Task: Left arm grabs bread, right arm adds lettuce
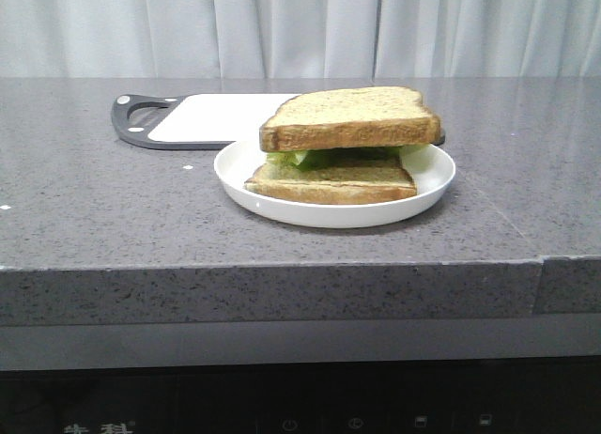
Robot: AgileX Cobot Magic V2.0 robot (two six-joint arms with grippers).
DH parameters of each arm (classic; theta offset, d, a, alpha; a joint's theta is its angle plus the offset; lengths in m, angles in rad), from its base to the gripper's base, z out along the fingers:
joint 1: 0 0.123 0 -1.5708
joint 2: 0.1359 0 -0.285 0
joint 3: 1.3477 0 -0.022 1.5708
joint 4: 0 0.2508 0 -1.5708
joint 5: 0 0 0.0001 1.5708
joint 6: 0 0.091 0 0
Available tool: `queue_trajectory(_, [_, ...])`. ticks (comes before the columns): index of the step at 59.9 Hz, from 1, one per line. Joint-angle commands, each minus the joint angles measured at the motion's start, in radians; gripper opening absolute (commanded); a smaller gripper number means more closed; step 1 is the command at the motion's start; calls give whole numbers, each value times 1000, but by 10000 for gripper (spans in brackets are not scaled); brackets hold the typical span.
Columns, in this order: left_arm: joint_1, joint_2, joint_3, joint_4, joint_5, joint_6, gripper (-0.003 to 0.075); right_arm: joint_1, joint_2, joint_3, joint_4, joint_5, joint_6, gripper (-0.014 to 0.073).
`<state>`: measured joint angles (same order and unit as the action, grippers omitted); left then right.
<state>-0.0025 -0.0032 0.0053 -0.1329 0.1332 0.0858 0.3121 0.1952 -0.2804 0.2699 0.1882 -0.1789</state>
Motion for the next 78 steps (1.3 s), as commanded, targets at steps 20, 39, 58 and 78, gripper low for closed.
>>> queue_trajectory(20, [1,-21,6,-3,-90,-11,-20,-371,-211,257,-102,-93,132,-61])
queue_trajectory(39, [1,-19,6,-3,-90,-11,-20,-376,-227,305,-102,-86,132,-61])
queue_trajectory(58, [1,-19,6,-3,-90,-11,-20,-376,-227,305,-102,-86,132,-61])
queue_trajectory(78, [1,-19,6,-3,-90,-11,-21,-376,-227,305,-102,-86,132,-61])
